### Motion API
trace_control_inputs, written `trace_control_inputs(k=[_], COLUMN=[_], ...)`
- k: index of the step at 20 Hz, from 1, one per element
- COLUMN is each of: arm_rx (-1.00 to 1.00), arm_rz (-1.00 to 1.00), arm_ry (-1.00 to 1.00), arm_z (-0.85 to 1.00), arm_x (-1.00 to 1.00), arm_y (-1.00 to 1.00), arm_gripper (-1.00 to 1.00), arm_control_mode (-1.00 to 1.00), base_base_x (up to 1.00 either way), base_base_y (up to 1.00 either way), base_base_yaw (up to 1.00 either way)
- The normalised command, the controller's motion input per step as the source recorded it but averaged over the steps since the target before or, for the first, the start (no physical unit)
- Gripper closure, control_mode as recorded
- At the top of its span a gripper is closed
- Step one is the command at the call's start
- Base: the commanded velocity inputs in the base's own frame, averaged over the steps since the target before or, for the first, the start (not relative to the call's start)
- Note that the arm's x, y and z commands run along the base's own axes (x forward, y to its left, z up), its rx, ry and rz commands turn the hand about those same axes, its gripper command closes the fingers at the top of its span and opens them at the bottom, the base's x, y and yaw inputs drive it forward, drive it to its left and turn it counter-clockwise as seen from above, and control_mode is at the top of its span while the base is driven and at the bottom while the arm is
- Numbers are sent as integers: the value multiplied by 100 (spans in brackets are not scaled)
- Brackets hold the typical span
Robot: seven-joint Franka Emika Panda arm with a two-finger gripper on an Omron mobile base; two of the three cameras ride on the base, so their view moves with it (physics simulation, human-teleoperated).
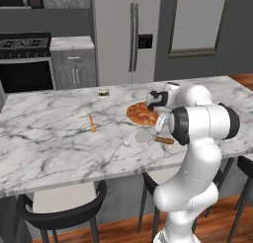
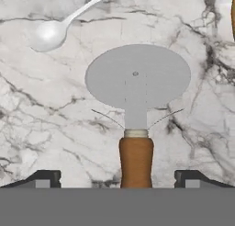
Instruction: Take the pizza cutter from the drawer on the right and place it on the dining counter for cutting.
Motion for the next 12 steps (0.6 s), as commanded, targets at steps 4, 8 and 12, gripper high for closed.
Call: trace_control_inputs(k=[4,8,12], arm_rx=[0,0,0], arm_rz=[-5,-16,-23], arm_ry=[4,0,0], arm_z=[100,85,74], arm_x=[-82,-100,-100], arm_y=[0,18,47], arm_gripper=[-100,-100,-100], arm_control_mode=[-100,-100,-100], base_base_x=[0,0,0], base_base_y=[0,0,0], base_base_yaw=[0,0,0])
